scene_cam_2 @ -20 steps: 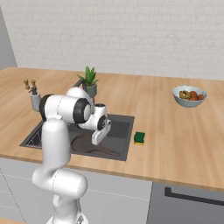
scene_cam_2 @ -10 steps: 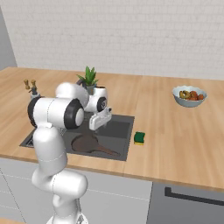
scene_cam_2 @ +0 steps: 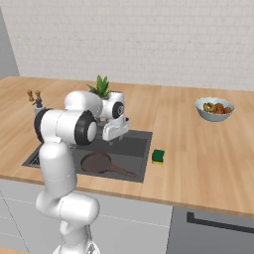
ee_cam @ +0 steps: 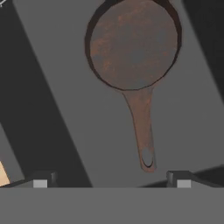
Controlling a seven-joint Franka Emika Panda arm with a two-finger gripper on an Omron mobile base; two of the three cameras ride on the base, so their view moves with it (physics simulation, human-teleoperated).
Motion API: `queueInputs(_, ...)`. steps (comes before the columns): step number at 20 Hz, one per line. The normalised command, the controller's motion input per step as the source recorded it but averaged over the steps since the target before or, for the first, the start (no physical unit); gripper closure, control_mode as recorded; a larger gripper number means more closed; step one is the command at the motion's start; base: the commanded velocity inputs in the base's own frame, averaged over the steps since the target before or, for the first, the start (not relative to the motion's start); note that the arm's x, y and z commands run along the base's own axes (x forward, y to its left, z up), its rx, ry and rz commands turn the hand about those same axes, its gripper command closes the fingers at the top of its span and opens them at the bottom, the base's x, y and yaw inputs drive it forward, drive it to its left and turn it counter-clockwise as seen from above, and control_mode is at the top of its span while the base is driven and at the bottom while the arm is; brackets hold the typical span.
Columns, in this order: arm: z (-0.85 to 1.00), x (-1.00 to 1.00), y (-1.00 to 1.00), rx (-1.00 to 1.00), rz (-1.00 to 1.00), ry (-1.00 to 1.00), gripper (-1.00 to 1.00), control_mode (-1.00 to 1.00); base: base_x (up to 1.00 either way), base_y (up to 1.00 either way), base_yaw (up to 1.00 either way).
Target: Pick the pan and sponge and place them into the sink. Then turn on the water.
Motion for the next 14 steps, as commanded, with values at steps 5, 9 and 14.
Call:
queueInputs(5,0.00,0.05,-0.20,-0.07,-0.49,-0.10,-1.00,-1.00,0.00,0.00,0.00)
queueInputs(9,0.00,0.00,-0.32,-0.09,-0.80,-0.05,-1.00,-1.00,0.00,0.00,0.00)
queueInputs(14,0.00,0.15,-0.10,-0.19,-0.67,0.00,-1.00,-1.00,0.00,0.00,0.00)
